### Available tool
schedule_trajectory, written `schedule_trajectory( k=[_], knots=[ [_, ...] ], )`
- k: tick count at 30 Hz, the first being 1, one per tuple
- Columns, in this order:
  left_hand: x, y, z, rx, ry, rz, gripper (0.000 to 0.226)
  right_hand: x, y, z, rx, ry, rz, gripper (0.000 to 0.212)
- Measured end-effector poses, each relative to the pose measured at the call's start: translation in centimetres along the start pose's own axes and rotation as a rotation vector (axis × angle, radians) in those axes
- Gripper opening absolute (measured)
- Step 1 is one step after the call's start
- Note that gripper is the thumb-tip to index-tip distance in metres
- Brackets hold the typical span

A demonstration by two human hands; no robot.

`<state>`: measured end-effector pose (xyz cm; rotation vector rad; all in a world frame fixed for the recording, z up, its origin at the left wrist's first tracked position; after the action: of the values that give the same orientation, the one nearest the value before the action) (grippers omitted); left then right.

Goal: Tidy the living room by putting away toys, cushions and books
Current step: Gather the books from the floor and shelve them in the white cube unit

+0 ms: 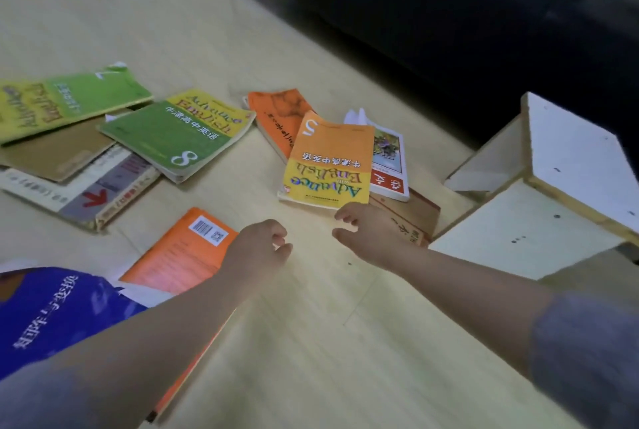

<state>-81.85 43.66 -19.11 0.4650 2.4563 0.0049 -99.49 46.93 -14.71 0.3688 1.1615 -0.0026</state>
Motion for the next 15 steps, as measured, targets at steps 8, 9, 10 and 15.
schedule_trajectory(
  k=[8,9,10,15],
  knots=[
    [-2.4,-0.1,1.7,0.016,-0.131,0.021,0.02,3.0,-5.5,1.8,-0.249,0.543,-0.025,0.044],
    [-2.3,0.0,1.9,0.019,-0.152,0.03,0.021,3.3,-6.0,1.9,-0.254,0.579,-0.034,0.045],
    [-2.6,0.0,2.4,0.011,-0.168,0.02,0.021,3.8,-7.0,2.2,-0.265,0.592,-0.047,0.048],
    [-4.5,-0.4,4.0,-0.035,-0.19,-0.046,0.017,4.4,-10.5,1.7,-0.191,0.623,-0.097,0.066]
  ],
)
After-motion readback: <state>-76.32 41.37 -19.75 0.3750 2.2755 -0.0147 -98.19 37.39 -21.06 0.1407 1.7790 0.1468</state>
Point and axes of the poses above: each hand's wrist, its own y-axis away from the middle knuckle, its own x-axis out of the palm, z = x × y, the point moved 10 cm from there along -y, towards the middle knuckle, and after that the axes turned 4 degrees about y, right-handed, at the moved point
